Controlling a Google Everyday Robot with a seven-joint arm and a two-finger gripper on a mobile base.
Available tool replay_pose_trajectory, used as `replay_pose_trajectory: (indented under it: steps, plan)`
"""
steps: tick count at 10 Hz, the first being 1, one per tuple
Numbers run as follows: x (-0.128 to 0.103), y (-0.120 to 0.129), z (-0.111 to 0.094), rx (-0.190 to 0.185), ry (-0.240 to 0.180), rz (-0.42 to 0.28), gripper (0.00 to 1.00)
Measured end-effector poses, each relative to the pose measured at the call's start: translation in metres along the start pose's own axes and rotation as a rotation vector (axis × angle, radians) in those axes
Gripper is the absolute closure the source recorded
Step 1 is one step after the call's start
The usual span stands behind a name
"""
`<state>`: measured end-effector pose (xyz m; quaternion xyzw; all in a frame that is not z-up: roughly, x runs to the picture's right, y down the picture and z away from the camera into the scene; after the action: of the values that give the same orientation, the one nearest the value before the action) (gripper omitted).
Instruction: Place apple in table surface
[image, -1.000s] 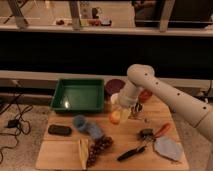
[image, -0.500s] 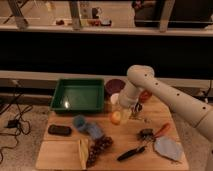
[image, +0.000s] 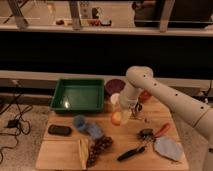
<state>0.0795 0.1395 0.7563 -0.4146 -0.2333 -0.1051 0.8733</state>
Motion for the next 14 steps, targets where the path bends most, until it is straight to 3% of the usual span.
replay_pose_trajectory:
  steps: [14]
  plan:
    - [0.052,-0.008,0.052,-0.127,0.146,0.127,1.0]
